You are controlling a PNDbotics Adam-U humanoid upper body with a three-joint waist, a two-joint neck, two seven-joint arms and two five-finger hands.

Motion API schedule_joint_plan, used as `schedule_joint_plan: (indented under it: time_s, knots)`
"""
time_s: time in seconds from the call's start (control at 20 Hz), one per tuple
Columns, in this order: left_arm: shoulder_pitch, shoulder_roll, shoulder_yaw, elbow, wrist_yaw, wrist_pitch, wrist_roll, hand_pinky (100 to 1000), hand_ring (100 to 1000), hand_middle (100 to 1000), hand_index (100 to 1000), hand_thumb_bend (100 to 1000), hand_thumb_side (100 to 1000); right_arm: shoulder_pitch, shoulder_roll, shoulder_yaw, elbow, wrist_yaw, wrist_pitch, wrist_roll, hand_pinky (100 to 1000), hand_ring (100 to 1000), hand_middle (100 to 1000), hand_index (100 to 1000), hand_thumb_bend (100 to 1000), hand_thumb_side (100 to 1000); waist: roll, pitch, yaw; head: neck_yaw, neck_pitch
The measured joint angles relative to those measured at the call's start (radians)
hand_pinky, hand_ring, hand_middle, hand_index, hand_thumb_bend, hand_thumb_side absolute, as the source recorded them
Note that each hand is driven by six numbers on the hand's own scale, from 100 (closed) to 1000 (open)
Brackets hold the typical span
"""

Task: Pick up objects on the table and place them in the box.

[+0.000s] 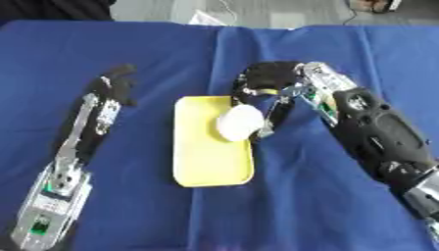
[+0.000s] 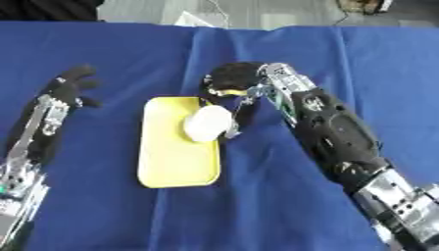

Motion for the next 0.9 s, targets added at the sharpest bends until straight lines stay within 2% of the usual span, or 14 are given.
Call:
schedule_joint_plan:
  time_s: [0.55,0.9]
  knots:
    - [0.0,0.0,0.003,0.0,0.0,0.0,0.005,645,792,852,909,474,925,0.0,0.019,0.017,-0.025,-0.03,0.011,0.018,677,523,454,540,622,373,-0.001,-0.002,0.005,0.0,0.0]
    - [0.001,0.0,0.006,0.002,0.0,0.0,0.006,644,792,851,908,478,923,-0.02,0.018,0.025,-0.025,-0.03,0.009,0.019,682,525,451,534,611,372,-0.008,-0.017,0.006,0.0,0.0]
